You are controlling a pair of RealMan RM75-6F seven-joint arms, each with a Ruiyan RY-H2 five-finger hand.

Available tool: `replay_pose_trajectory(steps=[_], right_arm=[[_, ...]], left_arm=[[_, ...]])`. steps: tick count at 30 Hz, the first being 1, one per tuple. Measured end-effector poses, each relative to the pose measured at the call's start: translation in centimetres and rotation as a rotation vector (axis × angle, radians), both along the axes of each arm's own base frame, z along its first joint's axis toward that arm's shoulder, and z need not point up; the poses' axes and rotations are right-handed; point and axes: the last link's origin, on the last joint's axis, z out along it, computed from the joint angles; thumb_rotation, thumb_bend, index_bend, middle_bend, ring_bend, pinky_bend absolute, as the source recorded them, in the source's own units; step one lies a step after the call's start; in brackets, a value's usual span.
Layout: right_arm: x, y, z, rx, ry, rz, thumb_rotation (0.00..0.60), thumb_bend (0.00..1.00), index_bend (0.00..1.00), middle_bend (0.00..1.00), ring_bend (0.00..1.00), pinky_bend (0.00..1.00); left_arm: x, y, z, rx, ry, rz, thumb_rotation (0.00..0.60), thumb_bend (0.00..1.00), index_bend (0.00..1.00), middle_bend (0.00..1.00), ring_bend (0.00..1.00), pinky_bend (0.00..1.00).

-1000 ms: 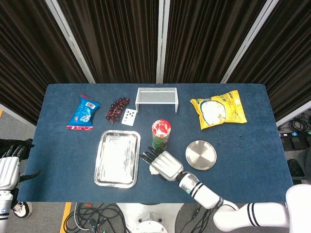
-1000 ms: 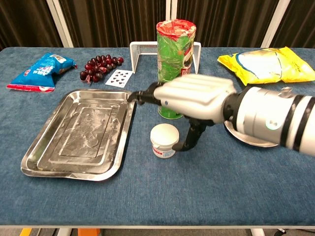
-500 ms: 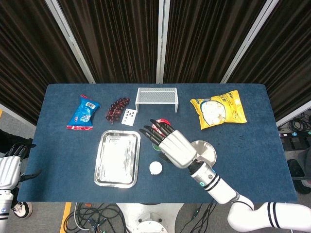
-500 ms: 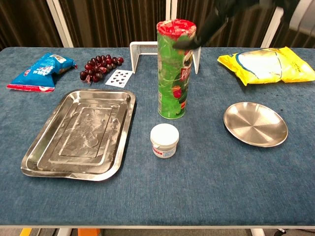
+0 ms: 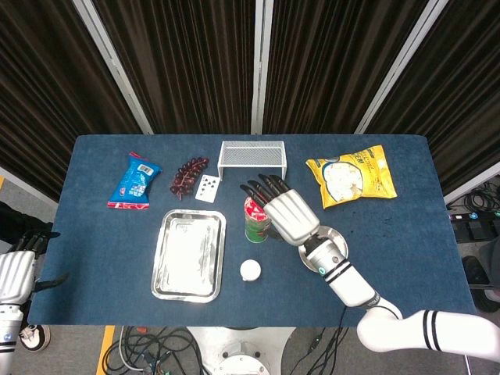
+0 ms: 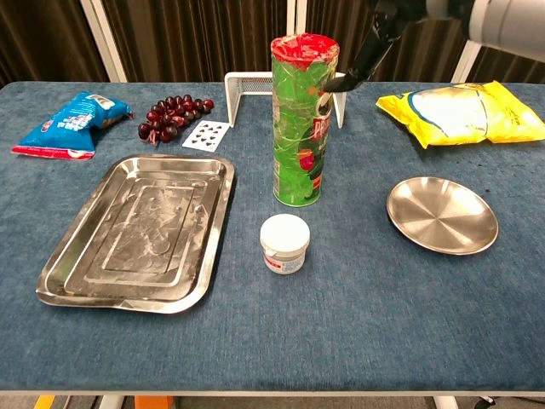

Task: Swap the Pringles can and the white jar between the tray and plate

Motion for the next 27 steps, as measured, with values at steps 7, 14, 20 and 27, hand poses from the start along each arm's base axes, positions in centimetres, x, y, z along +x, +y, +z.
replay_pose_trajectory(steps=[7, 14, 20, 27], right_arm=[[0.4, -1.3, -1.8, 0.051, 0.049, -0.055, 0.600, 0.12, 0.10, 0.14, 0.09, 0.24], [0.5, -1.4, -2.2, 0.037, 0.031, -0.052, 0.600, 0.18, 0.33, 0.34, 0.30, 0.51], [0.6, -1.3, -1.8, 0.012, 0.011, -0.038, 0.600, 0.21, 0.40, 0.40, 0.36, 0.55], [0.9, -0.5, 0.6, -0.029, -0.035, -0.005, 0.600, 0.22, 0.41, 0.41, 0.37, 0.56]], left_arm=[[-0.1, 0.0, 0.0, 0.000, -0.003, 0.004, 0.600, 0.00, 0.24, 0.23, 0.14, 0.34], [-0.2, 0.0, 0.0, -0.002, -0.003, 0.002, 0.600, 0.00, 0.24, 0.23, 0.14, 0.35], [-0.2, 0.1, 0.0, -0.005, -0.002, 0.001, 0.600, 0.00, 0.24, 0.23, 0.14, 0.35], [0.0, 0.3, -0.1, -0.012, -0.007, -0.004, 0.600, 0.00, 0.24, 0.23, 0.14, 0.35]])
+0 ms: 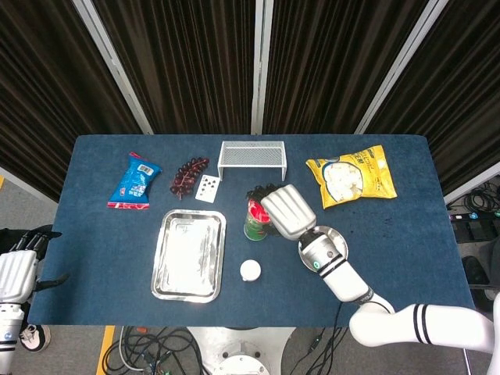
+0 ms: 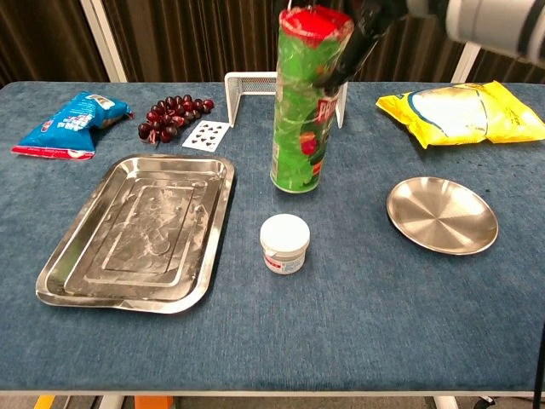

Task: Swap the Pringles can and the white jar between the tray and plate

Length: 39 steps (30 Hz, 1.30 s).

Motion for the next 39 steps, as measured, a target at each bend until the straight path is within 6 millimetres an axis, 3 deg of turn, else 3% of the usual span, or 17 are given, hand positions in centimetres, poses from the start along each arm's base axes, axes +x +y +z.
replay_pose_trajectory(steps=[5, 12, 21, 35, 39], right_arm=[[-1.1, 0.7, 3.2, -0.065, 0.013, 0.001, 0.600, 0.22, 0.41, 0.41, 0.37, 0.56], [-6.2, 2.4, 6.5, -0.115, 0.053, -0.100, 0.600, 0.22, 0.42, 0.41, 0.37, 0.55], [-10.4, 4.0, 7.1, -0.074, 0.067, -0.183, 0.600, 0.22, 0.42, 0.41, 0.37, 0.55], [-11.6, 4.4, 5.6, -0.026, 0.097, -0.217, 0.600, 0.21, 0.43, 0.41, 0.37, 0.51], [-11.7, 4.4, 5.5, -0.019, 0.106, -0.216, 0.600, 0.18, 0.35, 0.35, 0.27, 0.42]], left_arm=[[0.5, 0.5, 0.0, -0.006, -0.002, -0.017, 0.600, 0.00, 0.24, 0.23, 0.14, 0.35], [1.7, 1.5, -0.2, -0.011, 0.003, -0.052, 0.600, 0.00, 0.24, 0.23, 0.14, 0.35], [2.4, 1.9, -0.6, -0.021, 0.009, -0.065, 0.600, 0.00, 0.24, 0.23, 0.14, 0.35], [2.2, 1.8, -0.7, -0.025, 0.010, -0.058, 0.600, 0.00, 0.24, 0.23, 0.14, 0.35], [2.2, 1.8, -0.7, -0.028, 0.011, -0.059, 0.600, 0.00, 0.24, 0.23, 0.14, 0.35]])
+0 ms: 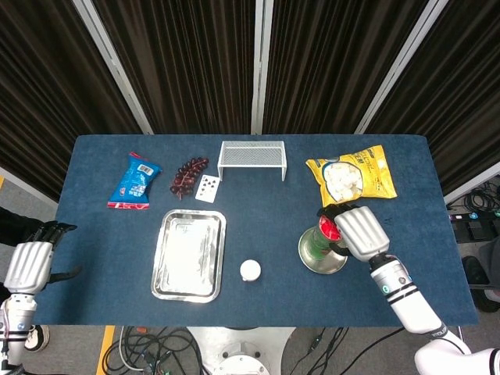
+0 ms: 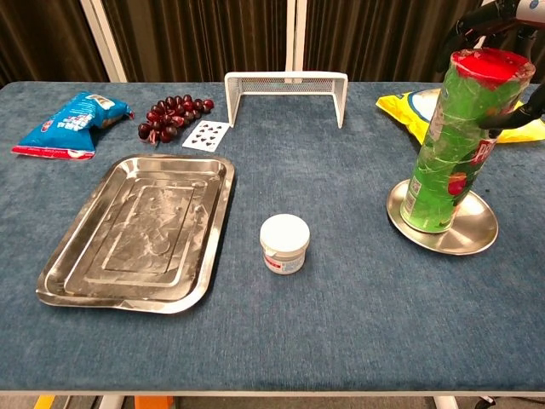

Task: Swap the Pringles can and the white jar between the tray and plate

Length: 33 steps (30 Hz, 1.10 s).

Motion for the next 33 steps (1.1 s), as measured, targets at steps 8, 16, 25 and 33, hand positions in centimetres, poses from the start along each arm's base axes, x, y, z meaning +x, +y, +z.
replay_pose_trajectory(steps=[8, 16, 25, 33], right_arm=[[-0.3, 0.3, 0.2, 0.030, 0.020, -0.008, 0.600, 0.08, 0.17, 0.18, 0.04, 0.18], [-0.3, 1.0, 1.4, 0.011, 0.010, -0.013, 0.600, 0.06, 0.00, 0.05, 0.00, 0.08], [-1.1, 2.7, 5.7, -0.081, -0.078, -0.031, 0.600, 0.06, 0.00, 0.05, 0.00, 0.08], [-4.2, 4.5, 9.9, -0.209, -0.201, -0.065, 0.600, 0.07, 0.00, 0.06, 0.00, 0.07]], left_arm=[[0.0, 0.0, 0.0, 0.001, -0.003, 0.001, 0.600, 0.00, 0.24, 0.23, 0.14, 0.35], [0.3, 0.1, 0.1, 0.004, -0.005, -0.011, 0.600, 0.00, 0.23, 0.23, 0.14, 0.35], [2.5, 1.0, -0.6, -0.028, -0.046, -0.086, 0.600, 0.00, 0.23, 0.23, 0.14, 0.34], [7.4, 3.3, -3.6, -0.131, -0.109, -0.241, 0.600, 0.00, 0.23, 0.23, 0.14, 0.34]])
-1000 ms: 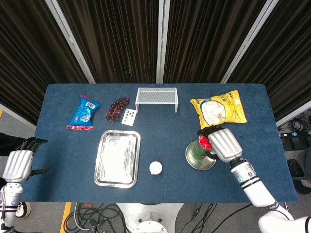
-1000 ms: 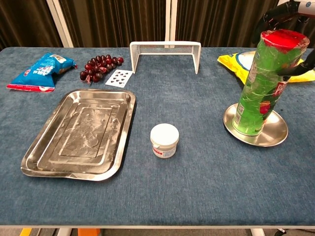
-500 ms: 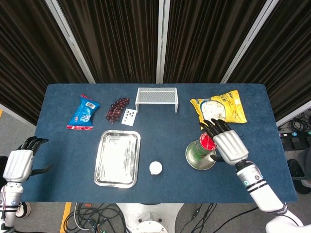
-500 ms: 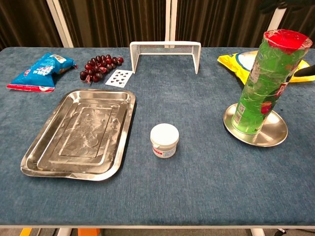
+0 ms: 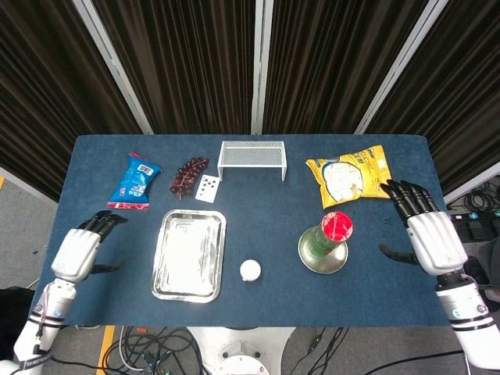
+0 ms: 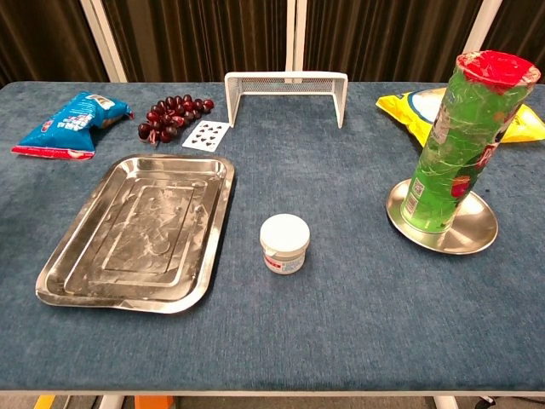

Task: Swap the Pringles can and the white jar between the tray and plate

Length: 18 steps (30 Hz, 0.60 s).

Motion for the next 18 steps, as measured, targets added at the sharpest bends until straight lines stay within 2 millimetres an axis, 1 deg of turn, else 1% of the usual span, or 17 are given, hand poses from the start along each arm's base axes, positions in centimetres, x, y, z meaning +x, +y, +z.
replay_pose_trajectory(steps=[6, 9, 11, 18], right_arm=[[-2.5, -0.1, 0.9, -0.028, -0.001, -0.027, 0.600, 0.08, 0.00, 0.05, 0.00, 0.07], [-3.2, -0.4, 1.0, -0.034, -0.006, -0.042, 0.600, 0.08, 0.00, 0.05, 0.00, 0.07], [-3.4, -0.5, 1.1, -0.034, -0.011, -0.048, 0.600, 0.08, 0.00, 0.05, 0.00, 0.07], [-4.4, -0.6, 1.5, -0.043, -0.041, -0.069, 0.600, 0.08, 0.00, 0.04, 0.00, 0.07]], left_arm=[[4.1, 1.2, -3.8, -0.124, -0.023, -0.123, 0.600, 0.00, 0.23, 0.22, 0.14, 0.34], [6.1, 1.5, -5.7, -0.182, -0.010, -0.197, 0.600, 0.00, 0.23, 0.22, 0.14, 0.33], [7.2, 1.6, -6.6, -0.208, 0.013, -0.248, 0.600, 0.00, 0.23, 0.22, 0.14, 0.32], [10.1, 2.1, -9.0, -0.253, 0.118, -0.395, 0.600, 0.00, 0.23, 0.22, 0.14, 0.32]])
